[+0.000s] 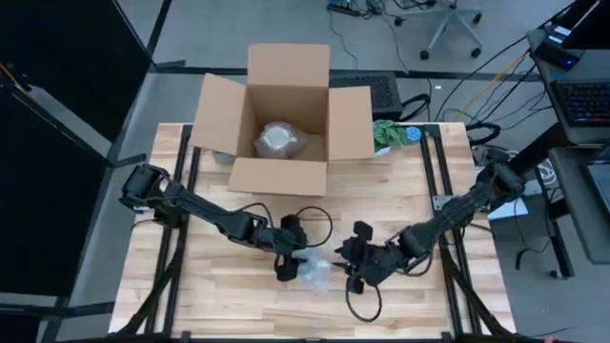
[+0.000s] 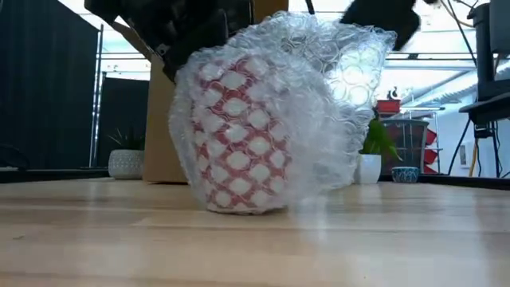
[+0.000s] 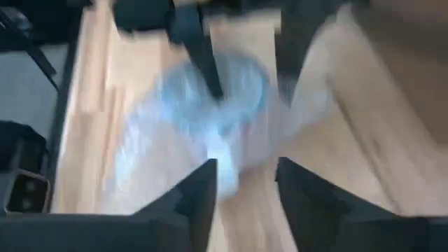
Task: Wrap mug
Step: Put the wrapped red mug into the cardboard box
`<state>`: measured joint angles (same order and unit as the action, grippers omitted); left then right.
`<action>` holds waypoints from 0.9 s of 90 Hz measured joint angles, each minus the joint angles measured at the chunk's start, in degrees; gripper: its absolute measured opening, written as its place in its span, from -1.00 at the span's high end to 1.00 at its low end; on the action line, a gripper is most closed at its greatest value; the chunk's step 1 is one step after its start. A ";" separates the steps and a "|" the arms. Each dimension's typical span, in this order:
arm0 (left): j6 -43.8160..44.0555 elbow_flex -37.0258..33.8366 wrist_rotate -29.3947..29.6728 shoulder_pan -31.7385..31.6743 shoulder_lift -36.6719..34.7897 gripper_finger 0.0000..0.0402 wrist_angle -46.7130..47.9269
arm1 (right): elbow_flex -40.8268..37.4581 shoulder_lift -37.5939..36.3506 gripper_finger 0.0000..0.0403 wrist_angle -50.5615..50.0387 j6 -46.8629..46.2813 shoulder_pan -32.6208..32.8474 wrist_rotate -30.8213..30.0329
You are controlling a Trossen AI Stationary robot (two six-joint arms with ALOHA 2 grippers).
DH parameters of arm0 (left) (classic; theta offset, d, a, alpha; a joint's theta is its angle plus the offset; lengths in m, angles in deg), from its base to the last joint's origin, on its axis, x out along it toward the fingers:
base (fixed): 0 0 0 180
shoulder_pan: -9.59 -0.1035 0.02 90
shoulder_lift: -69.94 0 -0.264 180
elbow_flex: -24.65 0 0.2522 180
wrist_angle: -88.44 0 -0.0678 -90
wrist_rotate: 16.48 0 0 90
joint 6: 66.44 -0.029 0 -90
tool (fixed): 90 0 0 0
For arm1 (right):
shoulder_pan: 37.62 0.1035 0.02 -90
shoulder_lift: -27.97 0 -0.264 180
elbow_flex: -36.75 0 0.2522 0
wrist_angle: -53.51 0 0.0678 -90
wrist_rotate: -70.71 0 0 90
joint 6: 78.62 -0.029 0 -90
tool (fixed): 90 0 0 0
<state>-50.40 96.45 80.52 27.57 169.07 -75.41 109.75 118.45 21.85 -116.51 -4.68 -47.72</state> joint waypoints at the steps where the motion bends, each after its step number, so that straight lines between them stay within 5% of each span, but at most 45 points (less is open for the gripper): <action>1: -0.01 0.00 -0.01 0.00 0.00 -0.28 0.00 | -0.38 0.35 0.19 0.48 -0.20 0.18 -0.03; 34: 0.18 0.04 -0.26 0.00 -0.04 -0.28 -0.44 | -4.31 12.64 0.04 24.41 9.48 -1.99 -0.04; 44: 0.20 0.04 -0.28 -0.02 -0.07 -0.28 -0.35 | -4.25 13.27 0.22 25.62 12.39 -3.79 1.61; 57: 0.20 0.04 -0.39 -0.02 -0.09 -0.28 -0.37 | -4.23 13.31 0.82 26.32 14.71 -4.53 7.53; 81: 1.59 5.87 -1.01 0.68 -0.74 -0.28 7.61 | -4.23 11.44 0.83 22.99 14.12 -3.45 7.76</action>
<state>-48.80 102.32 79.51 28.25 168.33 -67.80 105.52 129.88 44.84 -102.39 -8.12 -39.96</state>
